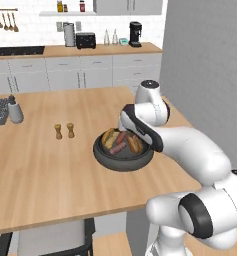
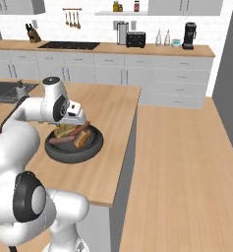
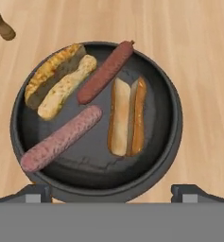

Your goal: Place one bun and one sausage from the bowl on each plate.

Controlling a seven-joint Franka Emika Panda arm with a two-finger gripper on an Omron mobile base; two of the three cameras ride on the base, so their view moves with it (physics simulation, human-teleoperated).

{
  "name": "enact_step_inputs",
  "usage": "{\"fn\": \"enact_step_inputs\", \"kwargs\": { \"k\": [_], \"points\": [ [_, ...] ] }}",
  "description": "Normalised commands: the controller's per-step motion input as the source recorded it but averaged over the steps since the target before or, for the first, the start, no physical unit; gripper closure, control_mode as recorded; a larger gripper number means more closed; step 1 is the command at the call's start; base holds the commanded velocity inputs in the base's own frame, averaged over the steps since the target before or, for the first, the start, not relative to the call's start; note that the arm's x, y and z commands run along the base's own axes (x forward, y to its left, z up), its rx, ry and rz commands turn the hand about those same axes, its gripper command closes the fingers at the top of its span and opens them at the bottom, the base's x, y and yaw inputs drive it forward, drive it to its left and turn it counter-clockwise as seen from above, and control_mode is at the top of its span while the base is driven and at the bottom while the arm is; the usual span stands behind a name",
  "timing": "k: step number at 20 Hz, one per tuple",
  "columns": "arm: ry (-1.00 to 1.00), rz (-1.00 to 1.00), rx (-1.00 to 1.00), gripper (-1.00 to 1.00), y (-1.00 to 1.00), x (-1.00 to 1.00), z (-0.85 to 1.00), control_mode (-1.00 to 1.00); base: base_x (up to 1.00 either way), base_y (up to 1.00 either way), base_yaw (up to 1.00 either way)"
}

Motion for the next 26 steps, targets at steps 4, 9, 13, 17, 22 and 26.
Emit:
{"fn": "enact_step_inputs", "kwargs": {
  "k": [4,9,13,17,22,26],
  "points": [
    [-0.04,-0.09,-0.06,-1.0,0.01,0.37,-0.59,-1.0,0.0,0.0,0.0],
    [-0.04,-0.07,-0.03,-1.0,0.0,0.38,-0.28,-1.0,0.0,0.0,0.0],
    [0.0,-0.07,-0.01,-1.0,-0.06,0.31,-0.31,-1.0,0.0,0.0,0.0],
    [0.0,-0.03,0.0,-1.0,-0.21,0.24,-0.33,-1.0,0.0,0.0,0.0],
    [0.05,0.0,0.0,-1.0,-0.13,0.34,-0.31,-1.0,0.0,0.0,0.0],
    [0.09,0.0,0.0,-1.0,0.0,0.37,-0.29,-1.0,0.0,0.0,0.0]
  ]
}}
